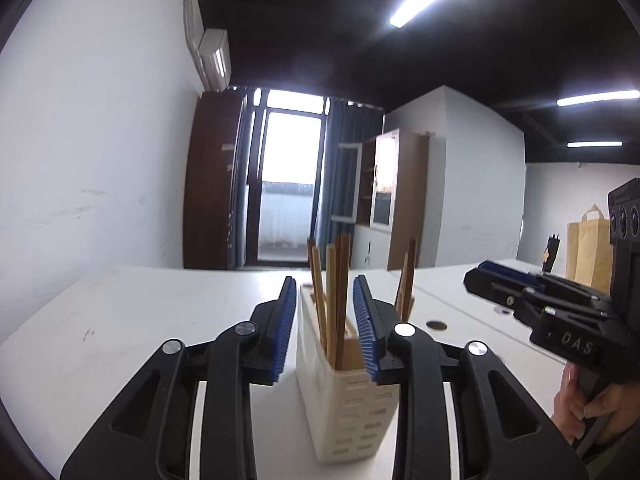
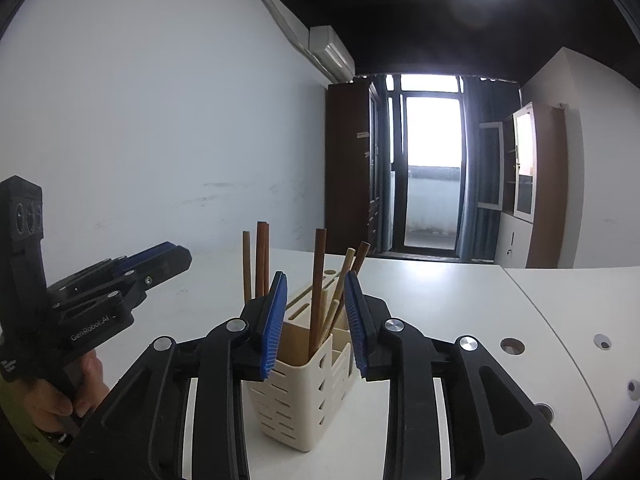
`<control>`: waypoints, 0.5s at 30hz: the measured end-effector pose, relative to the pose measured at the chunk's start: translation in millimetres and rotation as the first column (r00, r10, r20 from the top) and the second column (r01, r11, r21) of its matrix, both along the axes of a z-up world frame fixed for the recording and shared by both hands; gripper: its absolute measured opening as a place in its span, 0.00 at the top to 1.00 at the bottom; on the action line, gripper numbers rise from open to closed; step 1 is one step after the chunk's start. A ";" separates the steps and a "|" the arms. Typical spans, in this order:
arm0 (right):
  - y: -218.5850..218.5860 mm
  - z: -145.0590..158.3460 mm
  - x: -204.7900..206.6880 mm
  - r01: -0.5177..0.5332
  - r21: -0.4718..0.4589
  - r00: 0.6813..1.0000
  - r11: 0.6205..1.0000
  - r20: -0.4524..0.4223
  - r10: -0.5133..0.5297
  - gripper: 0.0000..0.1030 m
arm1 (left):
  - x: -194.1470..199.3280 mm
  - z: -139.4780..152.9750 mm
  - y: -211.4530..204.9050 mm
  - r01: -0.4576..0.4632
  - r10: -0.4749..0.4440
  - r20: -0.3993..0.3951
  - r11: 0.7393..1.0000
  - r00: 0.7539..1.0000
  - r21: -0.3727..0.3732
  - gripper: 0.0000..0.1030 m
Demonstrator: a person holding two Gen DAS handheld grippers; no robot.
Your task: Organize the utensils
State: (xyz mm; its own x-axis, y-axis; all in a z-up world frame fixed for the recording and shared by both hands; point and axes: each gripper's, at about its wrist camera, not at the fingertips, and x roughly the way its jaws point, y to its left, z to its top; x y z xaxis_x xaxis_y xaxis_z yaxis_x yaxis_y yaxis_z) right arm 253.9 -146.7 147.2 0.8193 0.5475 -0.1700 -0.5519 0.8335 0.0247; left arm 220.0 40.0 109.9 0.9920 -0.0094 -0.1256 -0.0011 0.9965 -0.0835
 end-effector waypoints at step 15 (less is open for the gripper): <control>-11.2 -46.7 -38.9 -0.024 -0.049 0.998 0.999 -0.054 0.021 0.55 | -45.6 -45.3 -26.2 -0.011 0.023 -0.191 0.998 0.981 0.061 0.29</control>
State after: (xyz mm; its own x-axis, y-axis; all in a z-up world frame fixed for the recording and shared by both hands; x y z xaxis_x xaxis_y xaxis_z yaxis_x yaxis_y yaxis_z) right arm 215.1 -157.8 100.5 0.7960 0.5555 -0.2404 -0.5694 0.8220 0.0139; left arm 174.4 13.8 64.6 0.9494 0.0205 -0.3135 -0.0285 0.9994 -0.0210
